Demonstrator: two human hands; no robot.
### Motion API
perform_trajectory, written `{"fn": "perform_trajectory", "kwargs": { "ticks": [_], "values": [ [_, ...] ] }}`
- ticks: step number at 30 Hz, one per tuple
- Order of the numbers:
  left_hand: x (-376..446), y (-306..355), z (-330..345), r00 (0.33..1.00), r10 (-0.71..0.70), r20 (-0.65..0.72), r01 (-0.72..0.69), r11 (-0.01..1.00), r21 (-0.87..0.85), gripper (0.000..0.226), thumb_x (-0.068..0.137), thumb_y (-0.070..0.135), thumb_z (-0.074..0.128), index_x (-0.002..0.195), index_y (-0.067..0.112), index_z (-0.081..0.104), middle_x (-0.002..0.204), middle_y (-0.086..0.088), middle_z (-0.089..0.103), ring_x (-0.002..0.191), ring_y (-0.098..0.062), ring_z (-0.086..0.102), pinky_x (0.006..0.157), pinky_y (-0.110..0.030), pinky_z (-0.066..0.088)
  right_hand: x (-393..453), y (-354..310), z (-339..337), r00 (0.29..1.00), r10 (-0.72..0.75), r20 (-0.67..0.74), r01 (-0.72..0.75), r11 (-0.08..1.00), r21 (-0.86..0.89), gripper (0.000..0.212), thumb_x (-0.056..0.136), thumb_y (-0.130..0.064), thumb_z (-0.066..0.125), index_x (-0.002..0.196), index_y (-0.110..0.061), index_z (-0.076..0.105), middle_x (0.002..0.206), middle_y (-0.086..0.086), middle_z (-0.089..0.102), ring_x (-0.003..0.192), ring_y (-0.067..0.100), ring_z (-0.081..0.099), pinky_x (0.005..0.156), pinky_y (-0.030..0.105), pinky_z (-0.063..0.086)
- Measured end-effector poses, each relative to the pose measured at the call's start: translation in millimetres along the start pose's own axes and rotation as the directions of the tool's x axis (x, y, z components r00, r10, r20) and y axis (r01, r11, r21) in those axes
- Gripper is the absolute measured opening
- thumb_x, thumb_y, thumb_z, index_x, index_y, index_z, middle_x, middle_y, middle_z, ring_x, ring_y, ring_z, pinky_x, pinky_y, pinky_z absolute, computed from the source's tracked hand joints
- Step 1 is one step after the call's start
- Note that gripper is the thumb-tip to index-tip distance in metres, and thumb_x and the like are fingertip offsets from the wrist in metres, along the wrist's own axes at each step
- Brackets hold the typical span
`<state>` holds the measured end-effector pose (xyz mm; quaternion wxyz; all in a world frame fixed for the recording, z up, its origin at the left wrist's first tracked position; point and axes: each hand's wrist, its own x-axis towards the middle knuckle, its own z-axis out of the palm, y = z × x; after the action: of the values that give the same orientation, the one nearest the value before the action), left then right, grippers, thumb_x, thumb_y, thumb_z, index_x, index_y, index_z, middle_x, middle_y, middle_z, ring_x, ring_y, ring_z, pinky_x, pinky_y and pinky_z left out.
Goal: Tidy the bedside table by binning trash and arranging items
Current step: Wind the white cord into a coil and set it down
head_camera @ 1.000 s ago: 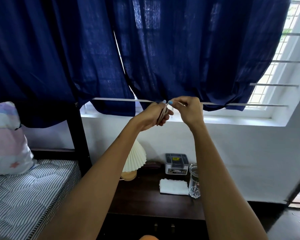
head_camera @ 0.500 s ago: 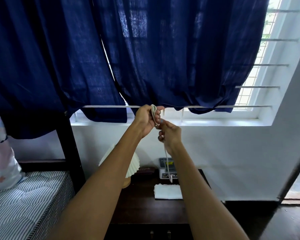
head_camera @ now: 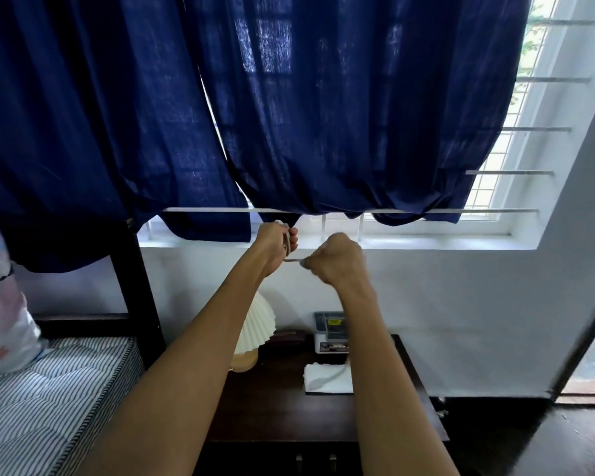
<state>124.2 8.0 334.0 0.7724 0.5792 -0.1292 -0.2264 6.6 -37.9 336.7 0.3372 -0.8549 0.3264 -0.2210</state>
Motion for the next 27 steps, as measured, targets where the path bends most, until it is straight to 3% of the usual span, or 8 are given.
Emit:
{"fn": "perform_trajectory", "kwargs": {
  "ticks": [5,8,10,13,16,19,23,27],
  "values": [
    [-13,0,-2,0.988,-0.050,0.145,0.021,0.980,0.195,0.024,0.098,0.004,0.032,0.078,0.006,0.046,0.075,-0.008,0.051,0.064,-0.015,0.047,0.064,-0.025,0.046,-2,-20,-29,0.987,-0.146,-0.070,0.126,0.965,-0.230,0.020,0.086,-0.017,0.060,0.105,-0.015,0.067,0.110,0.009,0.065,0.101,0.030,0.059,0.075,0.033,0.039],
    [-25,0,2,0.963,-0.071,0.258,-0.024,0.937,0.348,0.019,0.098,0.006,0.033,0.095,-0.001,0.050,0.076,-0.009,0.053,0.066,-0.016,0.049,0.065,-0.025,0.047,1,-21,-37,0.981,-0.166,-0.101,0.139,0.963,-0.231,0.017,0.087,-0.019,0.060,0.101,-0.019,0.069,0.105,0.007,0.067,0.094,0.028,0.060,0.072,0.032,0.038],
    [-33,1,3,0.946,-0.095,0.311,-0.021,0.937,0.349,0.022,0.098,0.012,0.032,0.097,-0.001,0.050,0.076,-0.010,0.055,0.066,-0.018,0.050,0.066,-0.026,0.047,6,-15,-42,0.972,-0.200,-0.121,0.176,0.967,-0.186,0.012,0.087,-0.022,0.062,0.093,-0.023,0.073,0.100,0.003,0.070,0.089,0.026,0.061,0.071,0.032,0.040],
    [-44,3,3,0.906,-0.115,0.407,-0.017,0.952,0.307,0.033,0.097,0.016,0.028,0.099,-0.002,0.055,0.072,-0.009,0.056,0.062,-0.017,0.050,0.062,-0.026,0.046,16,1,-50,0.948,-0.302,-0.101,0.305,0.952,0.018,0.004,0.081,-0.022,0.071,0.082,-0.024,0.075,0.092,-0.002,0.073,0.091,0.018,0.064,0.079,0.036,0.050],
    [-49,6,2,0.845,-0.137,0.518,-0.014,0.961,0.277,0.041,0.097,0.017,0.025,0.104,-0.003,0.059,0.064,-0.003,0.054,0.057,-0.013,0.047,0.056,-0.022,0.044,24,16,-56,0.926,-0.368,-0.084,0.373,0.858,0.353,0.007,0.072,-0.015,0.079,0.073,-0.019,0.073,0.075,-0.005,0.071,0.073,0.006,0.065,0.072,0.022,0.050],
    [-51,9,6,0.780,-0.108,0.617,-0.016,0.981,0.192,0.045,0.097,0.018,0.023,0.099,-0.001,0.064,0.056,0.002,0.050,0.052,-0.010,0.041,0.048,-0.019,0.041,29,28,-48,0.952,-0.298,-0.077,0.281,0.740,0.611,0.011,0.075,-0.013,0.076,0.070,-0.021,0.071,0.061,-0.010,0.066,0.050,-0.001,0.051,0.046,0.012,0.037],
    [-48,10,15,0.792,-0.061,0.607,0.004,0.996,0.094,0.044,0.097,0.016,0.023,0.093,-0.001,0.064,0.052,0.004,0.046,0.049,-0.008,0.037,0.045,-0.018,0.037,31,41,-22,0.997,-0.079,0.003,0.042,0.552,0.833,0.013,0.083,-0.013,0.067,0.075,-0.022,0.071,0.066,-0.002,0.056,0.052,0.010,0.032,0.045,0.018,0.028],
    [-42,8,19,0.830,-0.036,0.557,0.070,0.997,-0.039,0.047,0.098,0.016,0.022,0.081,0.002,0.063,0.048,0.005,0.043,0.041,-0.005,0.036,0.042,-0.016,0.033,21,50,3,0.997,-0.013,0.070,-0.060,0.378,0.924,0.015,0.087,-0.010,0.062,0.085,-0.020,0.073,0.076,-0.003,0.064,0.050,0.006,0.039,0.043,0.016,0.031]
  ]
}}
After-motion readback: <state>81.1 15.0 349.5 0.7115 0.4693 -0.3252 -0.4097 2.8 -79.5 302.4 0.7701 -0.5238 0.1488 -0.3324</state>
